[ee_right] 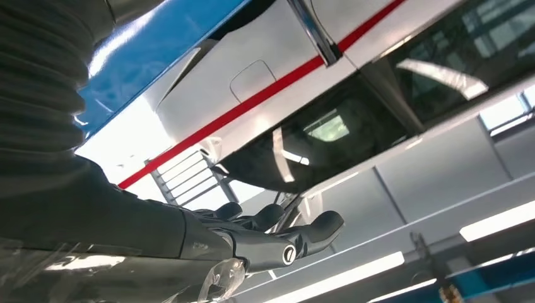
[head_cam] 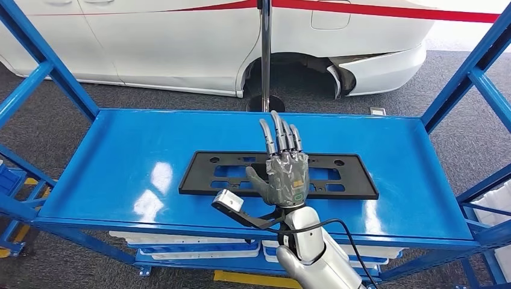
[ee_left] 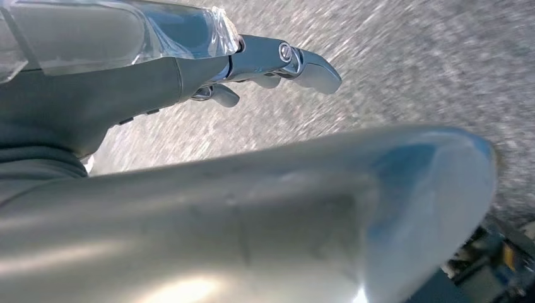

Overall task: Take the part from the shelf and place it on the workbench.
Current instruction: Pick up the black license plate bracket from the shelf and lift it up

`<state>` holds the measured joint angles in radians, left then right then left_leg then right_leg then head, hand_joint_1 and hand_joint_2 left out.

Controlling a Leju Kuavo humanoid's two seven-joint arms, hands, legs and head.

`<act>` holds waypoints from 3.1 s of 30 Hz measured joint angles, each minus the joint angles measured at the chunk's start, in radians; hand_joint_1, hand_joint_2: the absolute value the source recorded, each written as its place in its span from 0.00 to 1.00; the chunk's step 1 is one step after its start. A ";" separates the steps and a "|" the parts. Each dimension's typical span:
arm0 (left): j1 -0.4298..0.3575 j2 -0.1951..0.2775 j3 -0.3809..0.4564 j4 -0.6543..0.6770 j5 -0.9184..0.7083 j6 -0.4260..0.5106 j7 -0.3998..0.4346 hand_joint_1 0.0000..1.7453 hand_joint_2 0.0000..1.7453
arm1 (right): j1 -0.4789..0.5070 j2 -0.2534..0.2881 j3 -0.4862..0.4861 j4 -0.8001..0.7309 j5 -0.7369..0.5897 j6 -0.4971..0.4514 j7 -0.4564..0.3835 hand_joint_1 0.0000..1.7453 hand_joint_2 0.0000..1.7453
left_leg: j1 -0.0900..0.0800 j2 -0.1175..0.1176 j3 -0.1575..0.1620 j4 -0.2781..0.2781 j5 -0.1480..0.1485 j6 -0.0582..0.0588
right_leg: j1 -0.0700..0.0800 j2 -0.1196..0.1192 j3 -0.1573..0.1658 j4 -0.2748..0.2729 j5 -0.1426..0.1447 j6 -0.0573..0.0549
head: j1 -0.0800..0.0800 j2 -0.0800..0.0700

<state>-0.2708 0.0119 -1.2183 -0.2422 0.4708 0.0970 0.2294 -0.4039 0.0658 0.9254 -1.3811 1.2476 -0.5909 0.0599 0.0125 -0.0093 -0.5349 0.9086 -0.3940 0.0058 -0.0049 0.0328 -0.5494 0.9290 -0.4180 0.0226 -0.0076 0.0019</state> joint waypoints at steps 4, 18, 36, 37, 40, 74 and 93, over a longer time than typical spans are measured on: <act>0.006 0.003 0.012 0.000 0.038 -0.001 0.056 0.00 0.00 | -0.033 -0.014 0.071 0.077 -0.017 0.011 0.010 0.00 1.00 | 0.000 0.000 0.000 0.000 0.000 0.000 | 0.000 0.000 -0.001 0.000 0.000 0.000 | 0.000 0.000; 0.017 0.010 0.030 0.000 0.028 -0.004 0.062 0.00 0.00 | -0.070 -0.049 0.174 0.190 -0.035 0.006 0.017 0.00 1.00 | 0.000 0.000 0.000 0.000 0.000 0.000 | 0.000 0.000 0.000 0.000 0.000 0.000 | 0.000 0.000; 0.020 0.017 0.031 0.000 0.007 -0.019 0.059 0.00 0.00 | -0.068 -0.074 0.173 0.202 -0.159 -0.083 -0.044 0.00 1.00 | 0.000 0.001 0.001 0.000 0.000 0.000 | 0.000 0.001 0.000 0.000 0.000 0.000 | 0.000 0.000; 0.020 0.017 0.030 0.000 0.007 -0.019 0.058 0.00 0.00 | -0.058 -0.073 0.161 0.195 -0.171 -0.084 -0.073 0.00 1.00 | 0.000 0.001 0.001 0.000 0.000 0.000 | 0.000 0.001 0.000 0.000 0.000 0.000 | 0.000 0.000; 0.024 0.019 0.030 0.000 0.006 -0.018 0.057 0.00 0.00 | -0.009 -0.055 0.088 0.158 -0.233 -0.085 -0.201 0.00 1.00 | 0.000 0.001 0.001 0.000 0.000 0.000 | 0.000 0.001 0.000 0.000 0.000 0.000 | 0.000 0.000; 0.033 0.026 0.031 0.000 -0.022 -0.034 0.040 0.00 0.00 | 0.039 -0.096 -0.152 -0.025 -0.907 0.055 -0.471 0.00 1.00 | 0.000 0.002 0.001 0.000 0.000 0.000 | 0.000 0.002 0.000 0.000 0.000 0.000 | 0.000 0.000; 0.028 0.026 0.030 0.000 -0.046 -0.038 0.042 0.00 0.00 | 0.099 -0.073 -0.144 -0.102 -0.419 -0.083 -0.363 0.00 1.00 | 0.000 0.002 0.001 0.000 0.000 0.000 | 0.000 0.002 0.000 0.000 0.000 0.000 | 0.000 0.000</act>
<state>-0.2431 0.0375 -1.1879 -0.2422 0.4252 0.0590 0.2712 -0.3053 -0.0076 0.7814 -1.4828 0.8286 -0.6736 -0.3029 0.0122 -0.0078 -0.5338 0.9088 -0.3941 0.0058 -0.0052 0.0343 -0.5493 0.9288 -0.4178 0.0225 -0.0076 0.0019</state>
